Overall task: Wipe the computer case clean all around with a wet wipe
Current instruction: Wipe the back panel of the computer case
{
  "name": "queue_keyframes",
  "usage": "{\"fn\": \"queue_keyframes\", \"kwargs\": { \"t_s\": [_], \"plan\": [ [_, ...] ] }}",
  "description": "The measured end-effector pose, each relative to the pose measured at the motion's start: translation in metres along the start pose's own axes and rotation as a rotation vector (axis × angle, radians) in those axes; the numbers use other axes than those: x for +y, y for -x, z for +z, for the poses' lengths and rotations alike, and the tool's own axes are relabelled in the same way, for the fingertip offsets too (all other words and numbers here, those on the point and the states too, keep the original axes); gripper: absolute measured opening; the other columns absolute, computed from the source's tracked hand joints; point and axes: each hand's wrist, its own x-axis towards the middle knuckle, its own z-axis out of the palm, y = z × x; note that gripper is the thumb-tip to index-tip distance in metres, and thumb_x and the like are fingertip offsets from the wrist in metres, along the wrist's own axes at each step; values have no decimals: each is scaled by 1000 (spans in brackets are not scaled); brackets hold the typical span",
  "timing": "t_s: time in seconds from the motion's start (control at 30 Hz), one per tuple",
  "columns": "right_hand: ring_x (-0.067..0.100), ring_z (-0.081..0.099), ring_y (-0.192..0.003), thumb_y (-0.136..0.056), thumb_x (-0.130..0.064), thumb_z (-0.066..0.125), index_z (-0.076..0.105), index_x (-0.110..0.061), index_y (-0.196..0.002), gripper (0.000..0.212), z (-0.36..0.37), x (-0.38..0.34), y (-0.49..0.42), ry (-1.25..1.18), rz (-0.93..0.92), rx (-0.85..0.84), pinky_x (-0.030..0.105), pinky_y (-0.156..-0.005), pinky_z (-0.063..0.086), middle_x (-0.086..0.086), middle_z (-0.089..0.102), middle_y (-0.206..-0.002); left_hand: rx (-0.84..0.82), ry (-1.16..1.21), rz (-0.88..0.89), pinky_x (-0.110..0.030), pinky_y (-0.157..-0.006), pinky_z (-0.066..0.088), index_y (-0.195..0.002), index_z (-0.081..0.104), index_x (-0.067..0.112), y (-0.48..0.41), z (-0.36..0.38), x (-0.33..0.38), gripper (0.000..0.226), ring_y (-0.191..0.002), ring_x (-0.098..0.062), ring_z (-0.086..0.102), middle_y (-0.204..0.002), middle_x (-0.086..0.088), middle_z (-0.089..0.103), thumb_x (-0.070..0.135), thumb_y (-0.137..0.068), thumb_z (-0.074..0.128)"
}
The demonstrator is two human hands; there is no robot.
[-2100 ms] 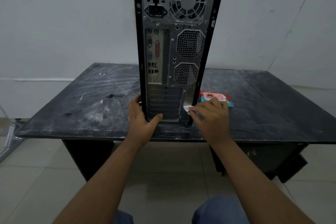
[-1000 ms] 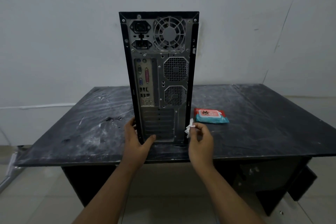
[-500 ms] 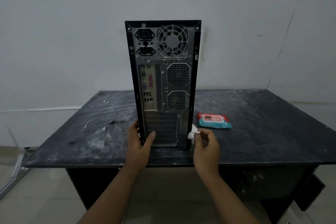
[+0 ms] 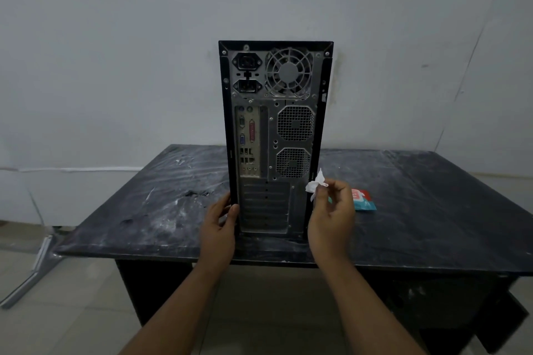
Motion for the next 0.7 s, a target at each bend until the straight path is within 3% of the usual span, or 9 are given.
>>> {"fn": "queue_keyframes", "kwargs": {
  "t_s": [0.2,0.33,0.5,0.7],
  "plan": [
    [12,69,-104,-109,-25,59,62,-25,-113,5,3,-12,-4,4,109,25,17,-77,57,-4,71,-113,13,-70,13,-34,-101,61,-147,63,25,-2,1,3,39,-121,-10,68,-138,4,67,28,-108,59],
    [3,65,-91,-110,-23,56,60,-23,-112,4,10,-26,-1,46,98,46,12,-65,50,-10,68,-104,-24,-266,71,-12,-88,56,-147,62,24,-11,-6,11,38,-116,-3,67,-131,8,70,23,-109,59],
    [8,65,-87,-111,-24,53,56,-30,-111,6,25,-27,18,78,80,-1,17,-60,52,-3,65,-106,-11,-461,100,-32,-86,56,-145,61,23,-16,-14,21,34,-108,-7,65,-122,7,68,23,-111,55],
    [5,65,-98,-109,-20,55,56,-25,-115,8,48,-30,43,104,-29,-150,11,-76,51,-1,65,-111,101,-457,9,-42,-82,61,-136,64,24,-35,-33,31,29,-101,-15,70,-112,6,72,17,-109,54]
  ]
}}
